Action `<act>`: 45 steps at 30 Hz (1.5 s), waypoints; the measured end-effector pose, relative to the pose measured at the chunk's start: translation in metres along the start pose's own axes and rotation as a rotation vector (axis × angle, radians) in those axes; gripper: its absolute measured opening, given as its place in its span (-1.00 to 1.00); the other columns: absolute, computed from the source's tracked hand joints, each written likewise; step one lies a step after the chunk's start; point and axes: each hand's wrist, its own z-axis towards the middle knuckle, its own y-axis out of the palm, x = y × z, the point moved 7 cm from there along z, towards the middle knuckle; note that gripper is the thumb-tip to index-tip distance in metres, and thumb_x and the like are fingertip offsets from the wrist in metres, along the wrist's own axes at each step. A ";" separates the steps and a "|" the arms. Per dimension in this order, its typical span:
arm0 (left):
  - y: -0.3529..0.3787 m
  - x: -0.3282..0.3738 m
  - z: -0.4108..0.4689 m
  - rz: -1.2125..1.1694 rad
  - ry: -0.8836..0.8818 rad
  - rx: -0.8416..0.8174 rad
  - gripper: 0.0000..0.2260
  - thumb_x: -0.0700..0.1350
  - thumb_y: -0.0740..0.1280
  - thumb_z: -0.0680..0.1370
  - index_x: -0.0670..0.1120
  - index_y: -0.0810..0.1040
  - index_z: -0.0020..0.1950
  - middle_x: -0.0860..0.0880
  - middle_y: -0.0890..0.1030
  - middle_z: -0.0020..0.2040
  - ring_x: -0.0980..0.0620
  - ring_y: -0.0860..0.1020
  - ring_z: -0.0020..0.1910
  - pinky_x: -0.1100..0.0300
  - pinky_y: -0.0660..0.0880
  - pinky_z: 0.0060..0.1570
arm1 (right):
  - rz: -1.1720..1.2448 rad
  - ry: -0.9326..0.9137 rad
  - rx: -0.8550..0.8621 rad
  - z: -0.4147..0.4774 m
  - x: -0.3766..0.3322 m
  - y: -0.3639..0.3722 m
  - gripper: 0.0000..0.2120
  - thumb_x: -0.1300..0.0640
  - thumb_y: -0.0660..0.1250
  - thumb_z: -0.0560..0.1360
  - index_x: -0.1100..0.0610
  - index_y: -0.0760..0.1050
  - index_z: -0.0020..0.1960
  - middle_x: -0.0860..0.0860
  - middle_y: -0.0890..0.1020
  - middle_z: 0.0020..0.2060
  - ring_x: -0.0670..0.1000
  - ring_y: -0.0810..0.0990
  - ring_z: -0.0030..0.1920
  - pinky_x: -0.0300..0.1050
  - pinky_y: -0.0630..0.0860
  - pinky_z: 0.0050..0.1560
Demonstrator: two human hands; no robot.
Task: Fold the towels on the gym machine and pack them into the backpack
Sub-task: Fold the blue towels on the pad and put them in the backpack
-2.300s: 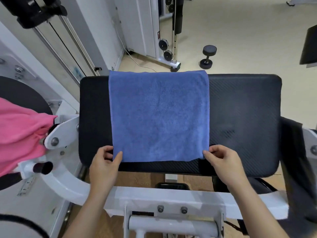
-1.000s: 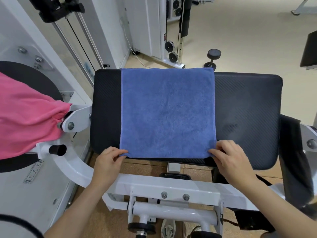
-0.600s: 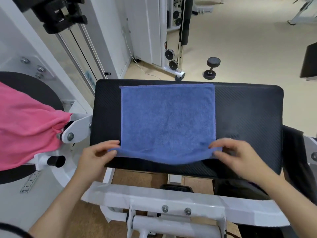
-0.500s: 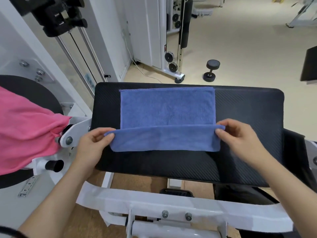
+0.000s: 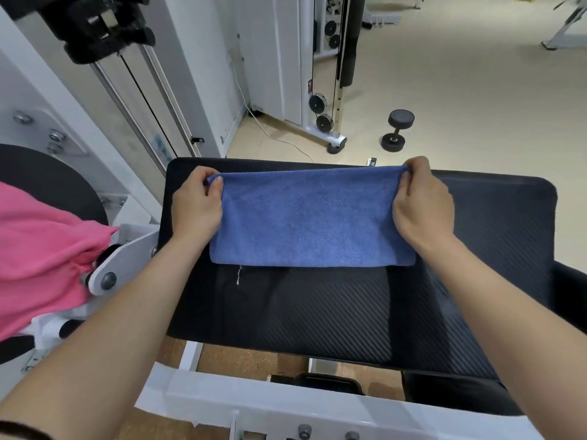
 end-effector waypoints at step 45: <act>0.015 -0.036 -0.077 -0.655 -0.587 -0.243 -0.88 -0.13 0.45 0.48 -0.10 0.66 -0.01 -0.01 0.72 -0.10 0.02 0.68 -0.07 0.14 0.55 -0.10 | -0.452 -0.483 -0.076 -0.057 -0.040 0.075 -0.46 -0.13 0.03 0.60 -0.11 0.08 0.57 0.03 0.12 0.57 0.03 0.05 0.56 0.08 -0.04 0.46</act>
